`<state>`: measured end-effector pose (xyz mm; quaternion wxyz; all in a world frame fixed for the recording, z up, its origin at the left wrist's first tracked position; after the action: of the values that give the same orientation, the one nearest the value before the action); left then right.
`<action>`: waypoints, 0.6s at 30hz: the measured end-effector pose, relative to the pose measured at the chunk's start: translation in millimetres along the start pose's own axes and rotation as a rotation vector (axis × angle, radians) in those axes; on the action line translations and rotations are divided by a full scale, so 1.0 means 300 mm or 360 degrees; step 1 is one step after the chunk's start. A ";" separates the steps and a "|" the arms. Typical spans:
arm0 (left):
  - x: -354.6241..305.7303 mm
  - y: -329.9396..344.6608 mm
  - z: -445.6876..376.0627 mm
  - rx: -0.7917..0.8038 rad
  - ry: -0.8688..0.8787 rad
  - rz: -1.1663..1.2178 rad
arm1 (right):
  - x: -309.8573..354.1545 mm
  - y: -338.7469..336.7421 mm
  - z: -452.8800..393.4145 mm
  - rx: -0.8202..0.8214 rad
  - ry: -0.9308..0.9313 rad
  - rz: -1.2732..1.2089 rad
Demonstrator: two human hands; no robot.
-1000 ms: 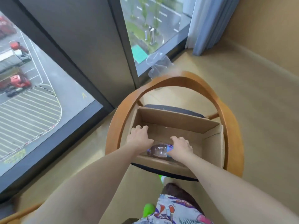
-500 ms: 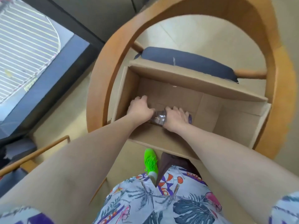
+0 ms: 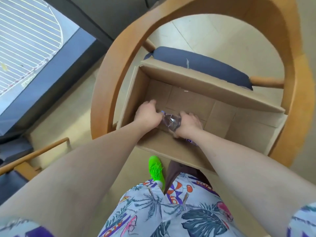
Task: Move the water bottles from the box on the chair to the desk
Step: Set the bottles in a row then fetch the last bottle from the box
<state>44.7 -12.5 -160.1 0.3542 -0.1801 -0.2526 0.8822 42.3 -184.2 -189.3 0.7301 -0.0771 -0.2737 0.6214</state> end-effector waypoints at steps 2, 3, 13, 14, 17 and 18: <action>-0.014 -0.039 0.036 -0.0051 0.0037 0.0040 | 0.016 -0.027 0.039 -0.0047 -0.0027 -0.0102; -0.022 -0.062 0.059 -0.0087 0.0062 0.0065 | 0.030 -0.044 0.063 -0.0064 -0.0046 -0.0155; 0.036 -0.369 0.409 -0.0588 0.0315 0.0337 | 0.264 -0.262 0.367 -0.0452 -0.0378 -0.0554; 0.067 -0.406 0.452 -0.0665 0.0309 0.0371 | 0.298 -0.277 0.407 -0.0487 -0.0433 -0.0569; 0.192 -0.516 0.577 -0.0844 0.0269 0.0435 | 0.422 -0.296 0.520 -0.0600 -0.0625 -0.0602; 0.248 -0.549 0.621 -0.0895 0.0244 0.0456 | 0.471 -0.291 0.558 -0.0636 -0.0698 -0.0602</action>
<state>-10.8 83.9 74.5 0.1810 -0.3706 -0.4310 0.8026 46.1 -107.0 33.4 0.7265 -0.0311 -0.5497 0.4111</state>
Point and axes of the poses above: each hand's wrist, its own z-axis away from the middle knuckle, its own y-axis out of the palm, x = y × z, the point moved 1 cm from there along -z, towards the middle knuckle, and after that the axes turned 8 degrees about -y, right-handed, at the moved point
